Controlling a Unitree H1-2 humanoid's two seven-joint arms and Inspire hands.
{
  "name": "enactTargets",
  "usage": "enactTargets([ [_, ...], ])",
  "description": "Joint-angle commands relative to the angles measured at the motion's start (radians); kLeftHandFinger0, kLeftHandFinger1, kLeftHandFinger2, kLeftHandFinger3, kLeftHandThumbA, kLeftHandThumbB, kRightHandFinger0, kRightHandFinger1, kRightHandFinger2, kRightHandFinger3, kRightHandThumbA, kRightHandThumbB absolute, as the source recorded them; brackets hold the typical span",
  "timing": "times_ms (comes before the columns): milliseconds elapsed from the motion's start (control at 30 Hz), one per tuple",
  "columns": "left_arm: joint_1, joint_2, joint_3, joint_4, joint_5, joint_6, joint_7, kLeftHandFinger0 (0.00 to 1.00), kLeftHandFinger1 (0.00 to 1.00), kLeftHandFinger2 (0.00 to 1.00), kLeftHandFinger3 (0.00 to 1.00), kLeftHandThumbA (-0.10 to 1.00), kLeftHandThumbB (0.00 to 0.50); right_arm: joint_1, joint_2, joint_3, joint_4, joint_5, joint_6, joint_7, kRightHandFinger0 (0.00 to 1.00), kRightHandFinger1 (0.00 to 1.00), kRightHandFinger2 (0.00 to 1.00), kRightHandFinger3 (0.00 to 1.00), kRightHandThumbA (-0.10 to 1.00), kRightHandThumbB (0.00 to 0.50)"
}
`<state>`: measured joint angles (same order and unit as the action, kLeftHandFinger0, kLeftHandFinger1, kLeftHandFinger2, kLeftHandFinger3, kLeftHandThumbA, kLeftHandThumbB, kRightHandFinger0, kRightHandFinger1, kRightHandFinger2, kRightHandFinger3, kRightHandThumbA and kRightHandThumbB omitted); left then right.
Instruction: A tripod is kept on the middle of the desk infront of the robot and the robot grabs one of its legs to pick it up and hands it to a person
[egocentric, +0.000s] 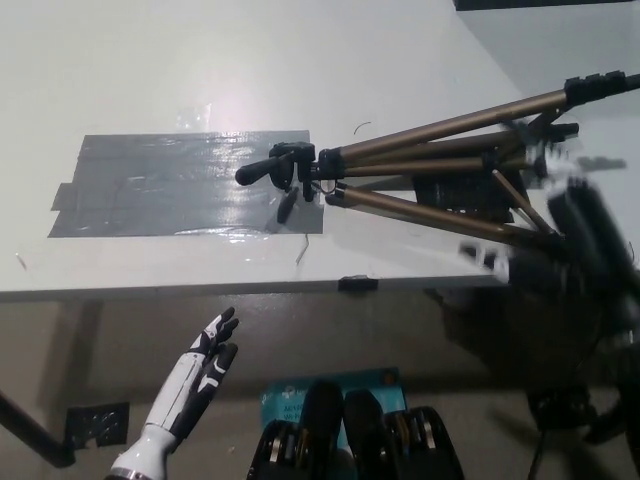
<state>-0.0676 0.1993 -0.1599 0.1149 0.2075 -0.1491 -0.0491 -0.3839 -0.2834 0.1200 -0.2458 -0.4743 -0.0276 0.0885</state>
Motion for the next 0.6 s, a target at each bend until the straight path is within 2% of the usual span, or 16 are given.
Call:
enactTargets([
  [0,-0.03,0.011,0.005,-0.016,0.013,-0.048,-0.003,1.0,1.0,1.0,1.0,1.0,0.189,-0.27,-0.044,0.003,0.139,-0.295,0.098,-0.094,1.0,1.0,1.0,1.0,0.81,0.403],
  [133,-0.035,0.013,0.006,-0.015,0.014,-0.051,-0.004,1.0,1.0,1.0,1.0,1.0,0.183,-0.378,-0.045,0.047,0.324,-0.32,0.12,-0.099,1.0,1.0,1.0,1.0,0.77,0.448],
  [233,-0.035,0.016,0.004,-0.013,0.018,-0.054,-0.004,1.0,1.0,1.0,1.0,1.0,0.185,-0.416,-0.043,0.066,0.396,-0.325,0.143,-0.086,1.0,1.0,1.0,1.0,0.77,0.451],
  [433,-0.031,0.013,0.001,-0.014,0.022,-0.051,-0.005,1.0,1.0,1.0,1.0,1.0,0.182,-0.495,-0.033,0.132,0.596,-0.365,0.165,-0.123,1.0,1.0,1.0,1.0,0.81,0.471],
  [567,-0.035,0.01,-0.001,-0.004,0.019,-0.06,-0.006,1.0,1.0,1.0,1.0,1.0,0.173,-0.524,-0.032,0.16,0.7,-0.372,0.186,-0.14,1.0,1.0,1.0,1.0,0.89,0.475],
])
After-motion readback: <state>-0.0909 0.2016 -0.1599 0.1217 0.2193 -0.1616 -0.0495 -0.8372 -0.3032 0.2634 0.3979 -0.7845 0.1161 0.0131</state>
